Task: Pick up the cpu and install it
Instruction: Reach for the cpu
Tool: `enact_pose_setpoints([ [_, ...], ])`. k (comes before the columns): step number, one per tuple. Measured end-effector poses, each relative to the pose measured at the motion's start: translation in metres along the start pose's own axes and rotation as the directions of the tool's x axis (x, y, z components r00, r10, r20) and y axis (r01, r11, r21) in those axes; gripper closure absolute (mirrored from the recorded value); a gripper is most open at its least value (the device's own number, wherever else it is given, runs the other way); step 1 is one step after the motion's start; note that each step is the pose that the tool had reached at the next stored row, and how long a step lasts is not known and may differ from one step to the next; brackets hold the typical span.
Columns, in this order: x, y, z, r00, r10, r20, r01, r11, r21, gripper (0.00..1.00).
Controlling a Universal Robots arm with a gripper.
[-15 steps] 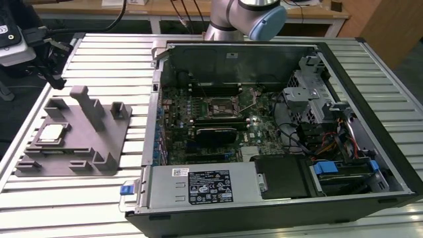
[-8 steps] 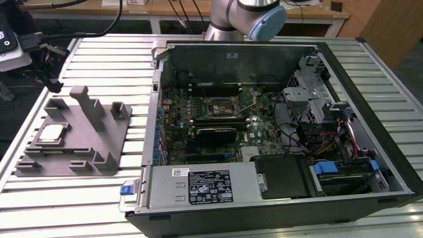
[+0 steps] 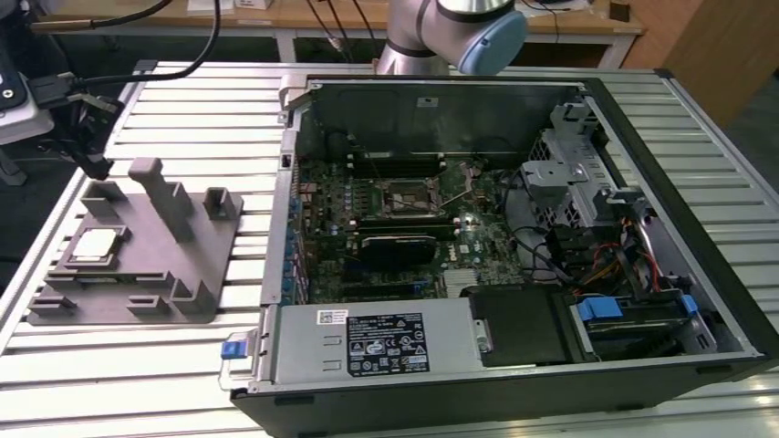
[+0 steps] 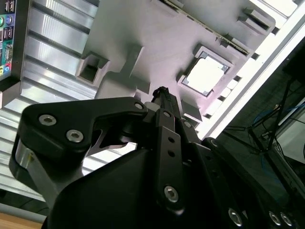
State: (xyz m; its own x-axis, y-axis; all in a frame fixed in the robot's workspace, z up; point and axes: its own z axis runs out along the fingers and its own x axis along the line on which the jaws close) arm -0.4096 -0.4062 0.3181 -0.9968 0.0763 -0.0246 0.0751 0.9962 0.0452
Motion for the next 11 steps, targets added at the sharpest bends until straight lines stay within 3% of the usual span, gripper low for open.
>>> enact_pose_setpoints([
  [11,0.0092,-0.004,0.0111,1.0,0.0,0.0,0.0,1.0,0.0,0.89],
])
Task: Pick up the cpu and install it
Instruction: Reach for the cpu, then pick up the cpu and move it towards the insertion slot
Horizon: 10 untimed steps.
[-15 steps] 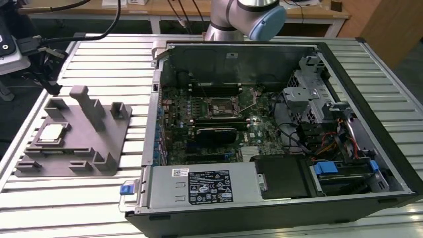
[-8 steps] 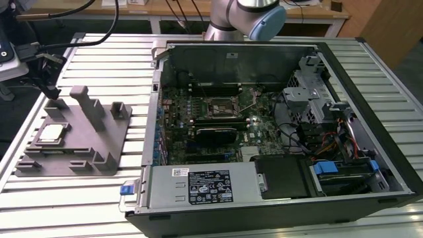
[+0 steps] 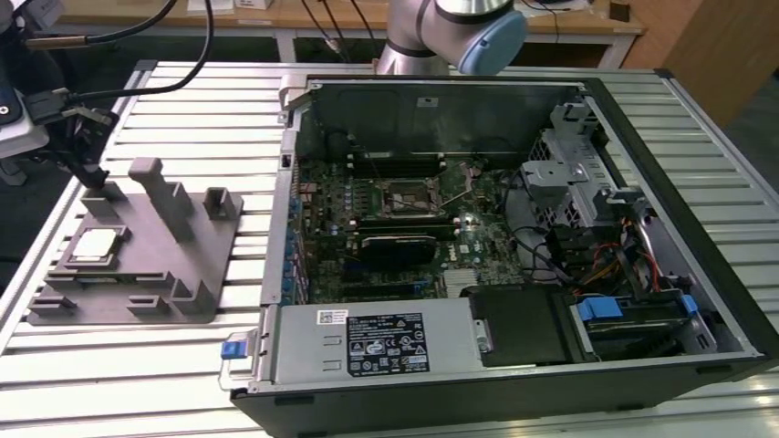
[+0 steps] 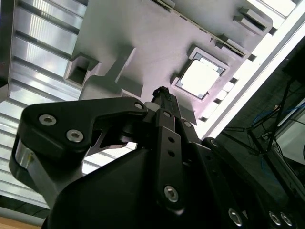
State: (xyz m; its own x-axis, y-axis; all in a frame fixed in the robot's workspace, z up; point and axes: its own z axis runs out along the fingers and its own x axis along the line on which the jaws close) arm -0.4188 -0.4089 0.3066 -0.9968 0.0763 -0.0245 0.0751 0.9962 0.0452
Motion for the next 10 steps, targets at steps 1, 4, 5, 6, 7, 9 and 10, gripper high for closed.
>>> enact_pose_setpoints([
  [1,0.0009,-0.0003,0.0007,1.0,0.0,0.0,0.0,1.0,0.0,0.89],
  [4,0.0021,-0.0006,0.0016,1.0,0.0,0.0001,0.0,1.0,0.0,0.89],
  [5,0.0024,-0.0006,0.0016,1.0,0.0,0.0,0.0,1.0,0.0,0.89],
  [6,0.0026,-0.0006,0.0016,1.0,0.0,0.0,0.0,1.0,0.0,0.89],
  [7,0.0026,-0.0006,0.0016,1.0,0.0,0.0,0.0,1.0,0.0,0.89],
  [9,0.0031,-0.0007,0.0017,1.0,0.0,0.0001,0.0,1.0,0.0,0.89],
  [10,0.004,-0.0006,0.0019,1.0,0.0,0.0004,0.0,1.0,-0.0002,0.89],
])
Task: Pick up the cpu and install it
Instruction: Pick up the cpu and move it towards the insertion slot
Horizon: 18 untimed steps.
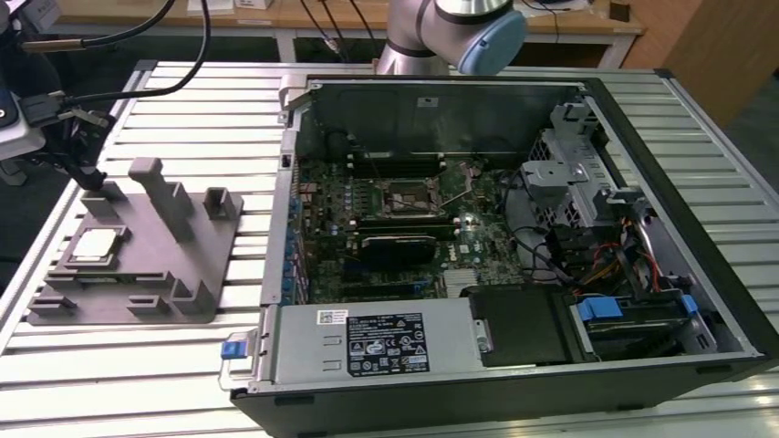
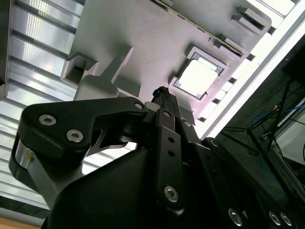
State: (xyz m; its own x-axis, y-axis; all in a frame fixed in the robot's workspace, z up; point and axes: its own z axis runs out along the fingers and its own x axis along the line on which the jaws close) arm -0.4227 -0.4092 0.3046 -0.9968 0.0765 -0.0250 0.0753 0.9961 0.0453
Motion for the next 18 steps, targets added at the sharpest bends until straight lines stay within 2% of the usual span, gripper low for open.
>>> enact_pose_setpoints([
  [7,0.0046,-0.0007,0.0029,1.0,0.0,0.0003,0.0,1.0,0.0001,0.89],
  [18,0.0071,-0.0018,0.0157,1.0,0.0,-0.0028,0.0,1.0,0.0029,0.89],
])
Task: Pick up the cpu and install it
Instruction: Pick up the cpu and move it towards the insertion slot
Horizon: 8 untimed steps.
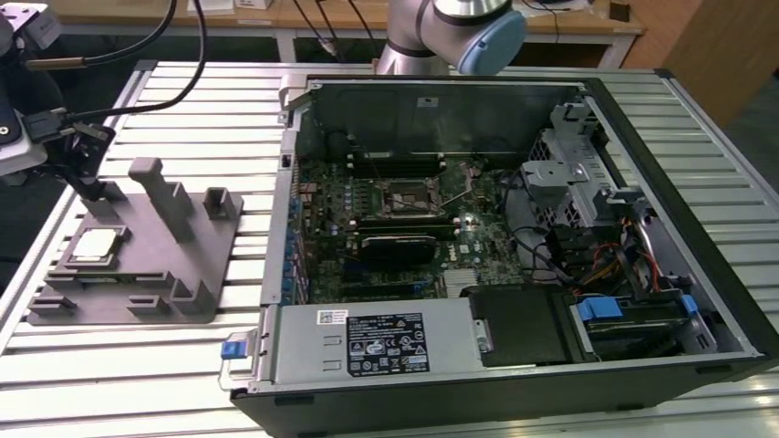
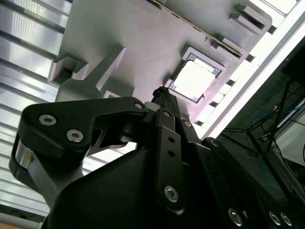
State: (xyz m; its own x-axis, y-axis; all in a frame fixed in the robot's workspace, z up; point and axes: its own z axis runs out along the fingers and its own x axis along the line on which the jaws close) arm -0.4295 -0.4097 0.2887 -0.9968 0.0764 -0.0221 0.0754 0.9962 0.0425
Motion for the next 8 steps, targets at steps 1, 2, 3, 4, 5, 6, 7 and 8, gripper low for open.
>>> enact_pose_setpoints([
  [1,0.0006,-0.0001,0.001,1.0,0.0,0.0001,0.0,1.0,0.0,0.89],
  [2,0.0011,-0.0002,0.0018,1.0,0.0,0.0002,0.0,1.0,-0.0001,0.89],
  [3,0.0016,-0.0004,0.0024,1.0,0.0,0.0002,0.0,1.0,-0.0001,0.89],
  [4,0.0022,-0.0005,0.0029,1.0,0.0,0.0002,0.0,1.0,0.0,0.89],
  [5,0.0027,-0.0006,0.0035,1.0,0.0,0.0003,0.0,1.0,0.0,0.89],
  [6,0.0031,-0.0007,0.0042,1.0,0.0,0.0004,0.0,1.0,0.0,0.89],
  [7,0.0036,-0.0008,0.0049,1.0,0.0,0.0002,0.0,1.0,0.0002,0.89],
  [8,0.004,-0.001,0.006,1.0,0.0,0.0002,0.0,1.0,0.0002,0.89],
])
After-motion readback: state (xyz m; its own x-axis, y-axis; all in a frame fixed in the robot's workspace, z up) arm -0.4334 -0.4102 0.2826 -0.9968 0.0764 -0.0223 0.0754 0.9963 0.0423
